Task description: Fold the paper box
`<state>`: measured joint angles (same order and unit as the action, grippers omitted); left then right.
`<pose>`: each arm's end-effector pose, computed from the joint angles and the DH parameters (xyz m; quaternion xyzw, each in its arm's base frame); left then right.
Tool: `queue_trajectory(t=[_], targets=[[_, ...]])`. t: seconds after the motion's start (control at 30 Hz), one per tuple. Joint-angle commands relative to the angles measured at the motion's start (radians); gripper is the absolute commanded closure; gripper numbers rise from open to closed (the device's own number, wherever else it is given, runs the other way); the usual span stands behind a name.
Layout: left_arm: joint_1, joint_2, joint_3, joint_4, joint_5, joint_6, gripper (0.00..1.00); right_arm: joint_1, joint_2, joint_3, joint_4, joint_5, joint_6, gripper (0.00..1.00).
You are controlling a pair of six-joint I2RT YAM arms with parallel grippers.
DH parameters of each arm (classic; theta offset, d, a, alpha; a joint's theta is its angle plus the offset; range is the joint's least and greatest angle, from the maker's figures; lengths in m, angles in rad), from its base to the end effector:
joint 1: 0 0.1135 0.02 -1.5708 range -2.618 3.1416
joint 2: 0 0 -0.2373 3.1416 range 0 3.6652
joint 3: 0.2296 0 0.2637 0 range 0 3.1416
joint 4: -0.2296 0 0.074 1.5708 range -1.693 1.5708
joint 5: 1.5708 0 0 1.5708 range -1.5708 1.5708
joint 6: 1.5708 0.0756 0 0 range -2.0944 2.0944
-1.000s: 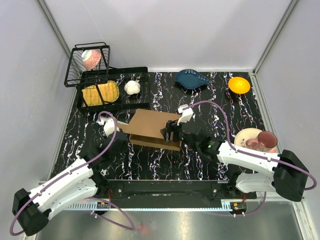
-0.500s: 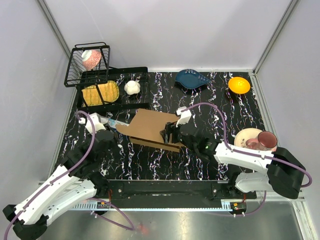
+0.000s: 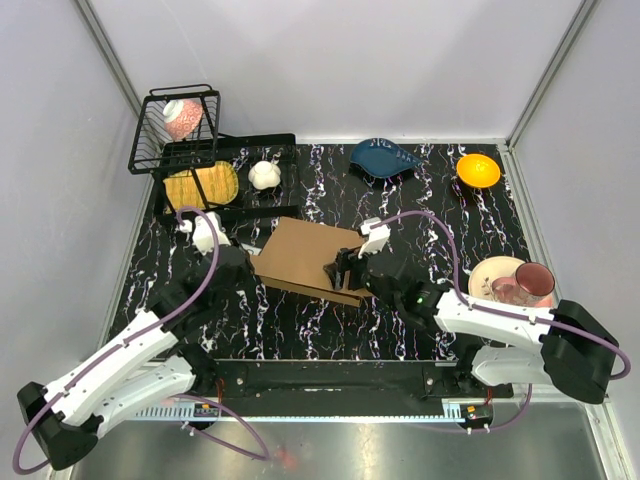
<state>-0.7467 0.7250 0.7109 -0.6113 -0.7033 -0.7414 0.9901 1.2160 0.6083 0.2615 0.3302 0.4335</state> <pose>0.1849 -0.1045 0.2502 -0.1546 0.8363 -0.0639 0.5222 0.1958 0.2537 0.1893 -0.1309 0.8021 0.2685 0.5171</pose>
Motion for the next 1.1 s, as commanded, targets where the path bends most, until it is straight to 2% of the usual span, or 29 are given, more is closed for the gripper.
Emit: queue_trajectory(t=[0.0,0.37,0.8,0.93,1.07], targets=[[0.01,0.019,0.032,0.107,0.002,0.036,0.53,0.007,-0.012,-0.044,-0.062,0.01,0.027,0.25],[0.112,0.074,-0.034,0.176,0.093,0.043,0.52,0.005,-0.024,-0.074,-0.053,0.012,0.042,0.25],[0.147,0.137,-0.036,0.242,0.159,0.06,0.52,0.005,-0.044,-0.087,-0.065,0.01,0.037,0.25],[0.161,0.209,-0.057,0.332,0.206,0.077,0.52,0.007,-0.038,-0.088,-0.082,-0.005,0.013,0.25],[0.167,0.353,-0.065,0.392,0.284,0.073,0.53,0.005,-0.05,-0.091,-0.12,0.0,0.011,0.25]])
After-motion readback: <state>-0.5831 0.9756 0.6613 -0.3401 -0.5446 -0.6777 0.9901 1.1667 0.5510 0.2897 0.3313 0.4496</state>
